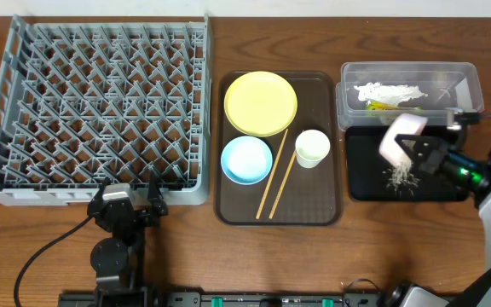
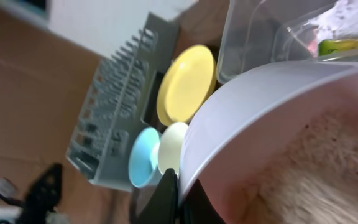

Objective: Sort waste into correct bins and load items into the dishwasher
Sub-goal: 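Tip the white bowl over the black tray to dump the rice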

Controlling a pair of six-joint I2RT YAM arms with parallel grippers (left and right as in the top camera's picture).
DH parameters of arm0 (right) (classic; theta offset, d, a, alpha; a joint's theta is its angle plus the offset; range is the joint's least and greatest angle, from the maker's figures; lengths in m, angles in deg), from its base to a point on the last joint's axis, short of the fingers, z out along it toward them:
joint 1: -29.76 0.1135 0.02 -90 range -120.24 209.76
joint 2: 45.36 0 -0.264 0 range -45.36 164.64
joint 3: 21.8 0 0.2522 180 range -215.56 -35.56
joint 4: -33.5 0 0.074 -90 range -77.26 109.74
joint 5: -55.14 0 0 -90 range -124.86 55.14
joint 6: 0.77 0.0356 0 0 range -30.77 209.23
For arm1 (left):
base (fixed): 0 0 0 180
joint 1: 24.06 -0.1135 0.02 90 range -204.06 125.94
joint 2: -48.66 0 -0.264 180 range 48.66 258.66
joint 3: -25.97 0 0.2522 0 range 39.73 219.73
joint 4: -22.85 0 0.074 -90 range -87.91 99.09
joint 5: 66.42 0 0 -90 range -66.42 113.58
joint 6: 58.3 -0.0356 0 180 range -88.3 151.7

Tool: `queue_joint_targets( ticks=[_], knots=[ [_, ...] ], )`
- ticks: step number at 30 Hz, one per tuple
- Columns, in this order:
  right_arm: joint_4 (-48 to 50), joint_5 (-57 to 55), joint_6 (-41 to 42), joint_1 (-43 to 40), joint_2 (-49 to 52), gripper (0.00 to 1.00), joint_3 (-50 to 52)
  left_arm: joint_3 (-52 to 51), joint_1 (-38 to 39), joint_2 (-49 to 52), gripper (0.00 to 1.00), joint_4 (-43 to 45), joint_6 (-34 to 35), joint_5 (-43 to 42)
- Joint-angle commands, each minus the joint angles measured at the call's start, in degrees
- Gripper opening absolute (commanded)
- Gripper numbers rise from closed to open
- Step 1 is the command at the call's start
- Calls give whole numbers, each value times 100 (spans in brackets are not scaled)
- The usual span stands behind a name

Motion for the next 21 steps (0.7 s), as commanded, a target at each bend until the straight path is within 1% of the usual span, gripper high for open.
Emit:
queue_joint_targets(
  ticks=[1,3,10,13,16,17,18,21],
  knots=[
    [15,654,378,-376,55,1,79,-170,2,-31,89,-98,-31,31],
    [15,656,490,-538,83,1,109,-170,2,-31,89,-98,-31,31],
    [39,946,490,-940,295,1,190,-170,2,-31,89,-98,-31,31],
    [79,1419,256,-1014,595,1,227,-170,2,-31,89,-98,-31,31],
    [166,1987,238,-1025,981,1,234,-170,2,-31,89,-98,-31,31],
    [201,2164,256,-1025,1115,1,234,-170,2,-31,89,-98,-31,31],
    [201,2162,468,-1025,1248,1,234,-170,2,-31,89,-98,-31,31],
    [205,2162,673,-1036,1561,1,234,-170,2,-31,89,-98,-31,31]
  ],
)
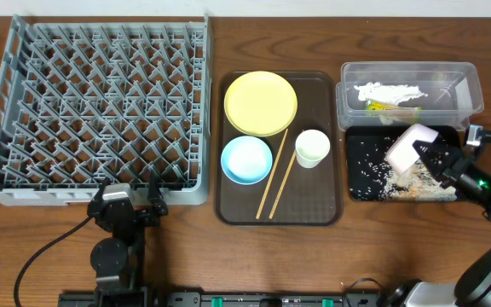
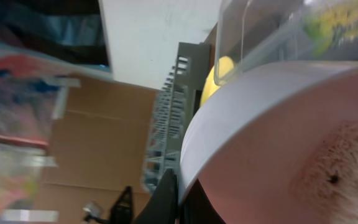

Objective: Sort waste into correct bins and load items into the dishwasher
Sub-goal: 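Tip the white bowl over the black tray to dump the rice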

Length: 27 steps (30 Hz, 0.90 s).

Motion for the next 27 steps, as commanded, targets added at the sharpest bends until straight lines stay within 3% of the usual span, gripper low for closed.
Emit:
queue_joint_targets(
  ticks=[1,10,20,27],
  knots=[
    [15,568,201,-68,358,1,52,-170,2,-31,89,-98,-31,31],
    [7,575,223,-70,518,1,52,-170,2,-31,89,-98,-31,31],
    [214,345,1539,-175,505,1,48,-170,2,-31,89,-98,-31,31],
    [286,435,1622,-186,505,1,48,-170,2,-31,89,-98,-31,31]
  ],
)
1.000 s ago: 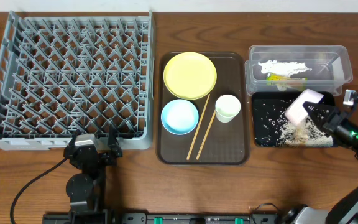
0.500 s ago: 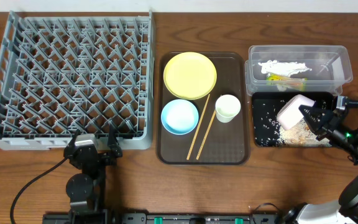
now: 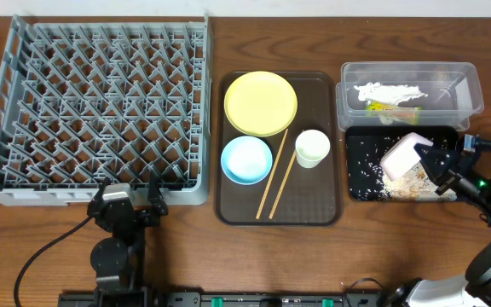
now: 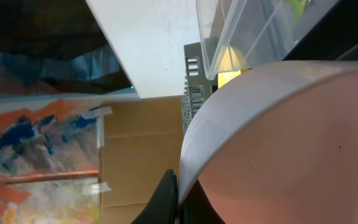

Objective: Sort waste into correct bins and load items into the dishwasher
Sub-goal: 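Tip the white bowl over the black tray to dump the rice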

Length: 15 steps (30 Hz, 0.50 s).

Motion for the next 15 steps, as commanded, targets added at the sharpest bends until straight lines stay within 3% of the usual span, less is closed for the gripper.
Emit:
queue_joint_targets(
  ticks=[1,9,15],
  knots=[
    [120,271,72,-33,-20,1,11,-170,2,-31,89,-98,-31,31],
    [306,321,-483,310,-503,1,11,-170,2,-31,89,-98,-31,31],
    [636,166,-511,407,-1478,1,11,-170,2,-31,89,-98,-31,31]
  ],
)
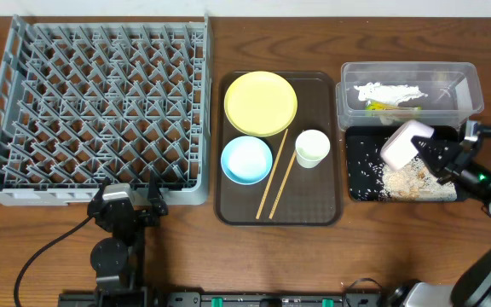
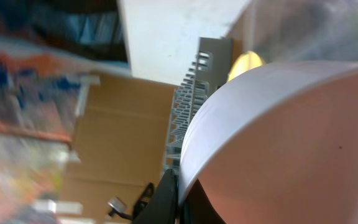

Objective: Sort waste into correct bins and load items into the dishwasher
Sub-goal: 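Tip the white bowl over the black tray to dump the rice, then return the empty white bowl to the brown tray and release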

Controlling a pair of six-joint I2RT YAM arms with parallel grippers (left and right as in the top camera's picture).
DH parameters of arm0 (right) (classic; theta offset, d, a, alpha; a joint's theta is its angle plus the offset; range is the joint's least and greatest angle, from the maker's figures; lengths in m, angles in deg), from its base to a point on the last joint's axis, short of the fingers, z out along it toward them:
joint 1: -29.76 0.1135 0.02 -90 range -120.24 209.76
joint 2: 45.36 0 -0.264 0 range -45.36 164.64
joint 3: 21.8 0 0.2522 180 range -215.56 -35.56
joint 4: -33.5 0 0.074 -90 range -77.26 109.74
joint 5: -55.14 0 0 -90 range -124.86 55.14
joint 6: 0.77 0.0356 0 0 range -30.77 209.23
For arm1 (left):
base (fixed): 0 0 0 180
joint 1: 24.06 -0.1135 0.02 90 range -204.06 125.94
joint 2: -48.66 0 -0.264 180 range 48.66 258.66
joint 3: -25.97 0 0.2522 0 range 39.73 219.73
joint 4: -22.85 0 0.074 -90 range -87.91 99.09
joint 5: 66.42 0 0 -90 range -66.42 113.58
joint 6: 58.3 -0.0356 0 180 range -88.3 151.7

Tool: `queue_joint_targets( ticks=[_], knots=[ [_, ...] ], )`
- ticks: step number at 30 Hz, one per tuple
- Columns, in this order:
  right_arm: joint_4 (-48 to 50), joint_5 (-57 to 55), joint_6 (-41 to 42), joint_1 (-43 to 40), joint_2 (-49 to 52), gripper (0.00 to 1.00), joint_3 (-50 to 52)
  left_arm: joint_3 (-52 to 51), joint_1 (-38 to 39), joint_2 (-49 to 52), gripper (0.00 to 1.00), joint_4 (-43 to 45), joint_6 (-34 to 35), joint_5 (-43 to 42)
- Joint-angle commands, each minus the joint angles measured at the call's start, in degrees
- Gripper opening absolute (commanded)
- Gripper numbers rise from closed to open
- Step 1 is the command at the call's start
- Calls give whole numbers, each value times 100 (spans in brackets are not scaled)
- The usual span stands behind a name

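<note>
My right gripper [image 1: 433,153] is shut on the rim of a pink bowl [image 1: 404,141], which is held tipped on its side over the black bin [image 1: 361,183]. In the right wrist view the bowl [image 2: 291,137] fills the frame and its inside looks bare, with a black finger [image 2: 166,199] on the outside of the rim. A pile of rice-like scraps [image 1: 407,179] lies in the bin. The left gripper [image 1: 128,207] rests by the table's front edge, below the grey dish rack [image 1: 92,107]; its jaws are unclear.
A clear bin [image 1: 348,94] holding white waste sits just behind the black bin. The brown tray [image 1: 228,205] carries a yellow plate [image 1: 261,102], a blue bowl [image 1: 246,159], a cream cup [image 1: 312,147] and chopsticks [image 1: 276,177].
The bowl sits slightly farther back over the black bin than before, still on its side in the right gripper. The scrap pile beneath it shows more fully. The left arm is unchanged.
The right gripper first held the tipped bowl over the black bin with rice still inside and falling. Then the bowl was farther right with little rice left in it. Then it hung empty low over the pile, and now it is a little farther back.
</note>
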Motion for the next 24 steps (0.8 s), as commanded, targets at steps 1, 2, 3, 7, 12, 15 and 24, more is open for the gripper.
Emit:
queue_joint_targets(
  ticks=[1,2,3,7,12,15,24],
  knots=[
    [87,-50,-33,33,-695,1,-7,-170,2,-31,89,-98,-31,31],
    [94,-195,166,0,-817,1,-7,-170,2,-31,89,-98,-31,31],
    [127,-212,297,-39,-909,1,-7,-170,2,-31,89,-98,-31,31],
    [216,-90,393,-48,-1102,1,-7,-170,2,-31,89,-98,-31,31],
    [636,260,411,402,-1447,1,-11,-170,2,-31,89,-98,-28,31],
    [1185,-52,804,1202,-1867,1,-20,-170,2,-31,89,-98,-31,31],
    [1506,-2321,1292,4411,-2374,2,-125,-170,2,-31,89,-98,-31,31]
  ],
)
